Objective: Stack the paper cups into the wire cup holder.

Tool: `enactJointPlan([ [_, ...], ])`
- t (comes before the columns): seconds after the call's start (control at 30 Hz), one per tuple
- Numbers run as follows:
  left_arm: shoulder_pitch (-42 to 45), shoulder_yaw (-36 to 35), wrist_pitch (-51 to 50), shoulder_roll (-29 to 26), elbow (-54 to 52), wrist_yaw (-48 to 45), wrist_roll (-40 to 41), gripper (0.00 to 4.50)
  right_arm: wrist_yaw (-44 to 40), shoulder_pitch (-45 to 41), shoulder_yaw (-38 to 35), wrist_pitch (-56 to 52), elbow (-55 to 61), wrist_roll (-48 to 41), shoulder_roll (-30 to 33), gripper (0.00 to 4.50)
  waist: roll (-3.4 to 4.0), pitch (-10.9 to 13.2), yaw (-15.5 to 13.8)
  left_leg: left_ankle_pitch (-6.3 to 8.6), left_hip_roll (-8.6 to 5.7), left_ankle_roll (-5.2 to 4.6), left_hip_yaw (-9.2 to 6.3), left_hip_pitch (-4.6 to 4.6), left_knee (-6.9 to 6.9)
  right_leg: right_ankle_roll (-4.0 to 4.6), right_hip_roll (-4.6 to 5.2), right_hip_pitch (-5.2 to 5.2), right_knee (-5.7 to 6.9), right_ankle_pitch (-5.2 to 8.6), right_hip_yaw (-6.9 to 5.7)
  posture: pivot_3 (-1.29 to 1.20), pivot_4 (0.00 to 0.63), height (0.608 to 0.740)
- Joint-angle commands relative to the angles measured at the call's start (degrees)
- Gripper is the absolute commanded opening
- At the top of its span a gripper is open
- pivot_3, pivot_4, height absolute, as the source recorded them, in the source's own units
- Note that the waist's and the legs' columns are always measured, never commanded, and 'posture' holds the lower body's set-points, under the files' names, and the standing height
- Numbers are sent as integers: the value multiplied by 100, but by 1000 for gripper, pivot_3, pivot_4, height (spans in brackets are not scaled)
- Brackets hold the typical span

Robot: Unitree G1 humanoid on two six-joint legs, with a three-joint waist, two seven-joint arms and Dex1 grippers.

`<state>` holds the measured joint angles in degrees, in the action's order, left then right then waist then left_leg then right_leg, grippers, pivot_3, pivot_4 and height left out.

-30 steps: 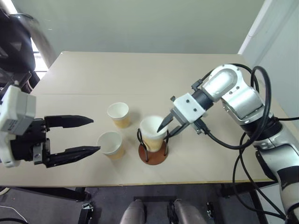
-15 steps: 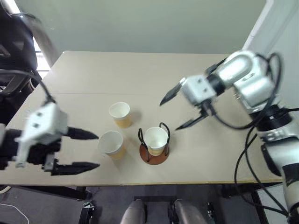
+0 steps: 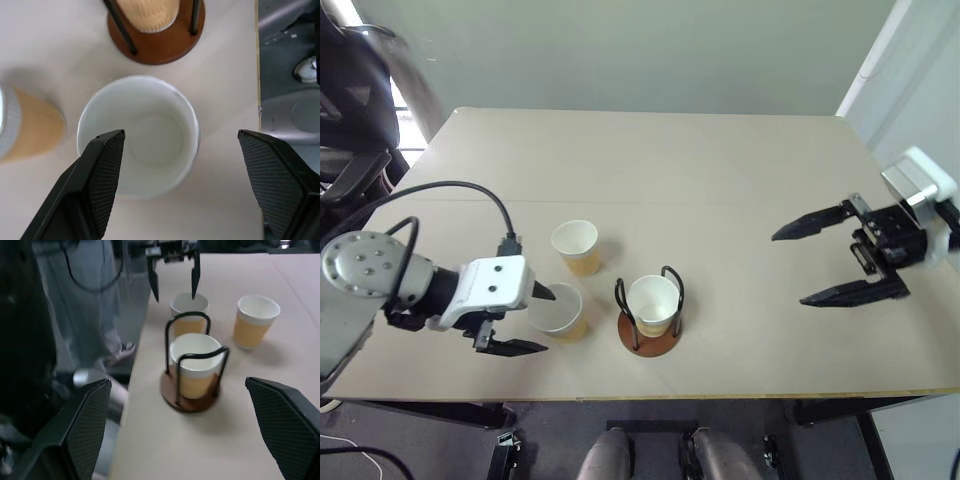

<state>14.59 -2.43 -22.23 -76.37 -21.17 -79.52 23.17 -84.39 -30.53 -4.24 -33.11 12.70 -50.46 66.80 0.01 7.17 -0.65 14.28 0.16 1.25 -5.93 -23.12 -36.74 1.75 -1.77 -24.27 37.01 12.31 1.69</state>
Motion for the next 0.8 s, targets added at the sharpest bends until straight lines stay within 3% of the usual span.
enactJointPlan([
  [0.03, 254, 61, 94, -63, 64, -304, -15, 3887, 525, 513, -994, -335, 503, -293, 34, 4417, -3, -1, 4, -1, 0, -2, 0, -4, 0, -2, 0, 1, -1, -1, 0, 0, 150, 740],
  [0.17, 645, 591, 431, 128, 374, -483, -491, 3887, 1023, 1062, -1551, -507, 860, -315, -134, 4417, 1, 1, 2, -12, -1, -40, -3, 3, -26, -14, 0, 9, -5, -1, 0, 0, 150, 740],
  [0.57, 1423, 1632, 1388, 1097, 1215, -685, -1553, 3887, 1365, 1323, -1877, -697, 1278, -225, -22, 4417, 1, 1, -5, -24, -6, -72, -4, -13, -38, -43, 0, 6, -13, -17, 4, 0, 150, 740],
  [0.67, 1510, 1667, 1539, 1230, 1365, -683, -1671, 3280, 1417, 1364, -1897, -723, 1326, -205, -1, 4500, 1, 0, -7, -21, -6, -77, -4, -16, -38, -49, 0, 5, -16, -20, 4, 0, 150, 740],
  [0.8, 1562, 1646, 1598, 1293, 1443, -750, -1716, 1835, 1428, 1406, -1936, -746, 1332, -183, 26, 4500, 1, 0, -9, -18, -7, -84, -3, -20, -39, -58, 0, 6, -19, -17, 4, 0, 150, 740],
])
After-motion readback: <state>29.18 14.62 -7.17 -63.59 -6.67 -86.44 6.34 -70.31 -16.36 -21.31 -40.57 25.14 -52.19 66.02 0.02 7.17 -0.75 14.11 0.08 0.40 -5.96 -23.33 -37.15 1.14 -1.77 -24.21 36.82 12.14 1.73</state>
